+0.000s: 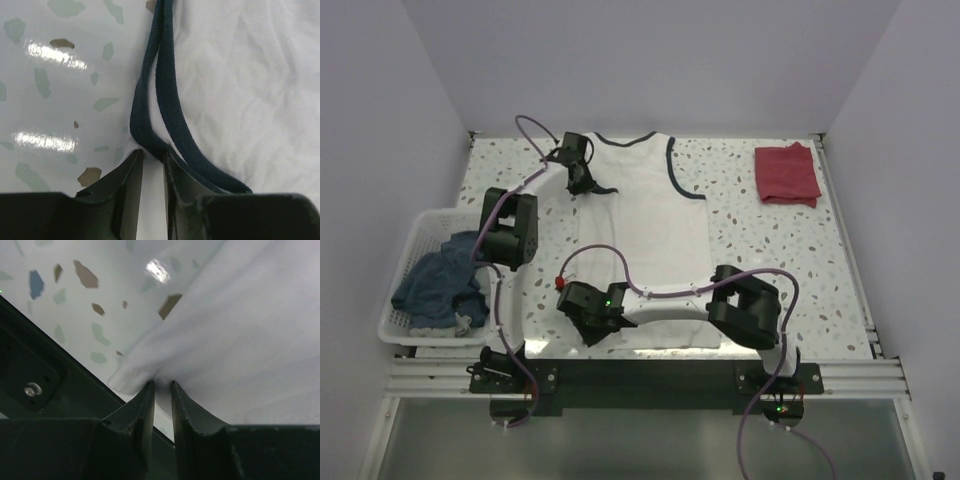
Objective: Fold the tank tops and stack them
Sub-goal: Fold the tank top
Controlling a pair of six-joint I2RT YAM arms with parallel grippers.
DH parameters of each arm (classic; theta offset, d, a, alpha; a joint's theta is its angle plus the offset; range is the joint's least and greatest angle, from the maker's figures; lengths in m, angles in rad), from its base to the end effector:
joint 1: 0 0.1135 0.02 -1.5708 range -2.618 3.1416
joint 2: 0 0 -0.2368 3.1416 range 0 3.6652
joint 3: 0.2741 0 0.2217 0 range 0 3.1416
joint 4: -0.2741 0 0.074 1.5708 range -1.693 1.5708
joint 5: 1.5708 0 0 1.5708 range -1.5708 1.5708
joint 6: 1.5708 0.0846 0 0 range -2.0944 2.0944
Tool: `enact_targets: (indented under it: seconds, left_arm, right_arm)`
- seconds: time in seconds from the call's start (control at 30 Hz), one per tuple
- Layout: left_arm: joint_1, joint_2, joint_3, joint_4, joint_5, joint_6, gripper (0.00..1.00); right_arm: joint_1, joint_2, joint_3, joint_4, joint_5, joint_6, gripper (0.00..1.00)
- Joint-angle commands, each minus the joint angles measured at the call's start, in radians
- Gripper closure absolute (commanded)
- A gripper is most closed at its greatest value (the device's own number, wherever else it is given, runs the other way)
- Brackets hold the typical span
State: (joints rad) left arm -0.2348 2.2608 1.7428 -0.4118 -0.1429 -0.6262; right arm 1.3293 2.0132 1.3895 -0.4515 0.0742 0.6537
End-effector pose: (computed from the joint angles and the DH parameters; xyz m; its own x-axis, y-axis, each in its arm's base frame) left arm 0.4698 -0.1000 0.1162 -0.7180 -0.4247 -0.5514 -0.3374 0.9053 -0.2580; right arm 0.1029 0.3917 0.1123 -0.7507 -0.5122 -0.4172 -0.6340 0.7359 0.2374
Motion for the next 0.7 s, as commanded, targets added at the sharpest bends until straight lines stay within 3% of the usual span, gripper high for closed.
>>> enact_targets:
  seconds: [0.0,0.1,0.2,0.43,0.5,0.67]
  left_arm:
    - [0.022,0.080,0.101,-0.030,0.037,0.071,0.72]
    - [0.022,0.123,0.173,-0.044,0.078,0.100,0.67]
    - [0.022,0.108,0.188,-0.019,0.106,0.128,0.59]
    - [0.023,-0.027,0.224,0.017,0.144,0.175,0.34]
    - [0.025,-0.081,0.225,0.028,0.169,0.172,0.31]
    - [0.019,-0.200,0.152,0.074,0.203,0.134,0.24]
  right_arm:
    - [0.008,0.084,0.104,0.030,-0.106,0.021,0.76]
    - [-0.007,0.124,0.192,0.023,-0.100,0.012,0.76]
    - [-0.027,0.096,0.177,0.065,-0.097,-0.002,0.73]
    - [-0.070,-0.140,0.117,0.094,-0.087,-0.101,0.51]
    - [-0.091,-0.192,0.111,0.059,-0.054,-0.108,0.50]
    - [-0.306,-0.352,0.016,-0.002,-0.048,-0.114,0.51]
